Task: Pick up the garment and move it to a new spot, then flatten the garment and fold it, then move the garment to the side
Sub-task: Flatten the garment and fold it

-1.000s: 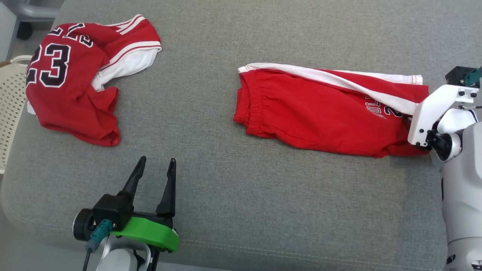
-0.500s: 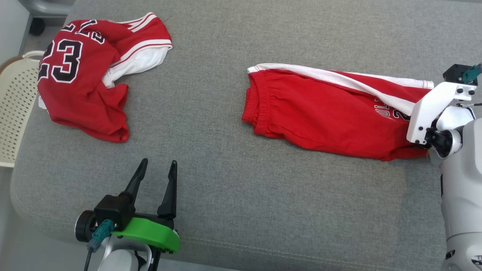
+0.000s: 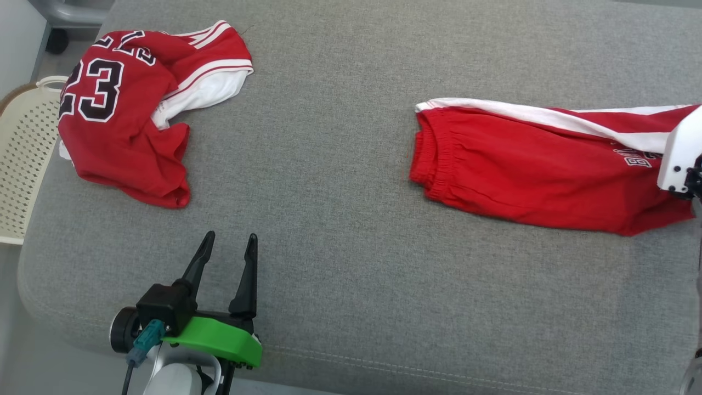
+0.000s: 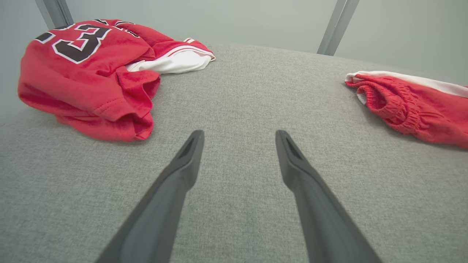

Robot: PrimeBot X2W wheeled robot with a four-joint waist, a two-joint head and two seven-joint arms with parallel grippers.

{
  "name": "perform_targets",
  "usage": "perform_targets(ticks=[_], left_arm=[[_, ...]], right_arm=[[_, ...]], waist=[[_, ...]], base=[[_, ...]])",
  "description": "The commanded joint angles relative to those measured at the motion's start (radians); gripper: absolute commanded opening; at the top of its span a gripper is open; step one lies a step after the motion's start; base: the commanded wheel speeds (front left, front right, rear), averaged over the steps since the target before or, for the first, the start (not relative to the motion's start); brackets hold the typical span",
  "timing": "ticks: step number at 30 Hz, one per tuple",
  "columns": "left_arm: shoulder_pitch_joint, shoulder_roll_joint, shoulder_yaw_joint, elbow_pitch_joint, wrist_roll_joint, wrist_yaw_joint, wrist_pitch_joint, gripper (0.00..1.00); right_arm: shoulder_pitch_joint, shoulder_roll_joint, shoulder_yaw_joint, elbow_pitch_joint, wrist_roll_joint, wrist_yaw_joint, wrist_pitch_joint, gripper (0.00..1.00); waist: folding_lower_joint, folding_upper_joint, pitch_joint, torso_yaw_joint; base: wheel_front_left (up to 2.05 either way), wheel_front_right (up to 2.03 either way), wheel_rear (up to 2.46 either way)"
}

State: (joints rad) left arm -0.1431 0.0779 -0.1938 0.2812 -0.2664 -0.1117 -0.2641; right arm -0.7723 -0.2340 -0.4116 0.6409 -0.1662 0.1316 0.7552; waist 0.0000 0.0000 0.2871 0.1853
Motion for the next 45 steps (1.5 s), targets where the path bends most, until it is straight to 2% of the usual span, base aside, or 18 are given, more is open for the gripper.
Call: perform_targets(ticks=[1, 5, 8, 12, 13, 19, 23, 33, 45], left_arm=[[-0.008, -0.001, 0.005, 0.001, -0.002, -0.001, -0.002, 1.00], [-0.002, -0.005, 0.008, 0.003, -0.002, -0.001, -0.002, 1.00], [0.004, -0.008, 0.011, 0.003, -0.004, -0.003, -0.002, 1.00], [0.009, -0.012, 0.007, 0.011, -0.005, -0.004, -0.002, 1.00], [0.013, -0.013, 0.006, 0.015, -0.006, -0.005, -0.002, 1.00], [0.024, -0.016, 0.009, 0.020, -0.008, -0.006, -0.002, 1.00], [0.033, -0.018, 0.006, 0.023, -0.009, -0.009, -0.002, 1.00], [0.045, -0.023, -0.014, 0.028, -0.017, -0.010, -0.002, 1.00], [0.051, -0.026, -0.021, 0.026, -0.023, -0.009, -0.002, 1.00]], right_arm=[[-0.014, -0.012, 0.000, -0.006, -0.018, -0.002, 0.001, 0.00], [-0.021, -0.023, 0.015, -0.027, -0.054, -0.002, 0.030, 0.00], [-0.025, -0.008, 0.039, -0.044, -0.046, -0.002, 0.059, 0.00], [-0.017, 0.010, 0.106, -0.067, 0.004, -0.002, 0.090, 0.00], [-0.007, 0.028, 0.153, -0.079, 0.041, -0.002, 0.105, 0.00], [0.018, 0.062, 0.284, -0.125, 0.162, -0.002, 0.145, 0.00], [0.013, 0.088, 0.329, -0.132, 0.204, -0.002, 0.150, 0.00], [-0.048, 0.151, 0.310, -0.031, 0.200, -0.002, 0.103, 0.00], [-0.099, 0.174, 0.311, 0.107, 0.171, -0.002, 0.060, 0.00]], waist=[[0.0000, 0.0000, -0.003, 0.002], [0.0000, 0.0000, -0.011, 0.005], [0.0000, 0.0000, -0.015, 0.007], [0.0000, 0.0000, -0.031, 0.013], [0.0000, 0.0000, -0.042, 0.019], [0.0000, 0.0000, -0.071, 0.044], [0.0000, 0.0000, -0.082, 0.067], [0.0000, 0.0000, -0.085, 0.144], [0.0000, 0.0000, -0.081, 0.186]], base=[[0.00, 0.00, 0.00], [0.00, 0.00, 0.00], [0.00, 0.00, 0.00], [0.00, 0.00, 0.00], [0.00, 0.00, 0.00], [0.00, 0.00, 0.00], [0.00, 0.00, 0.00], [0.00, 0.00, 0.00], [0.00, 0.00, 0.00]])
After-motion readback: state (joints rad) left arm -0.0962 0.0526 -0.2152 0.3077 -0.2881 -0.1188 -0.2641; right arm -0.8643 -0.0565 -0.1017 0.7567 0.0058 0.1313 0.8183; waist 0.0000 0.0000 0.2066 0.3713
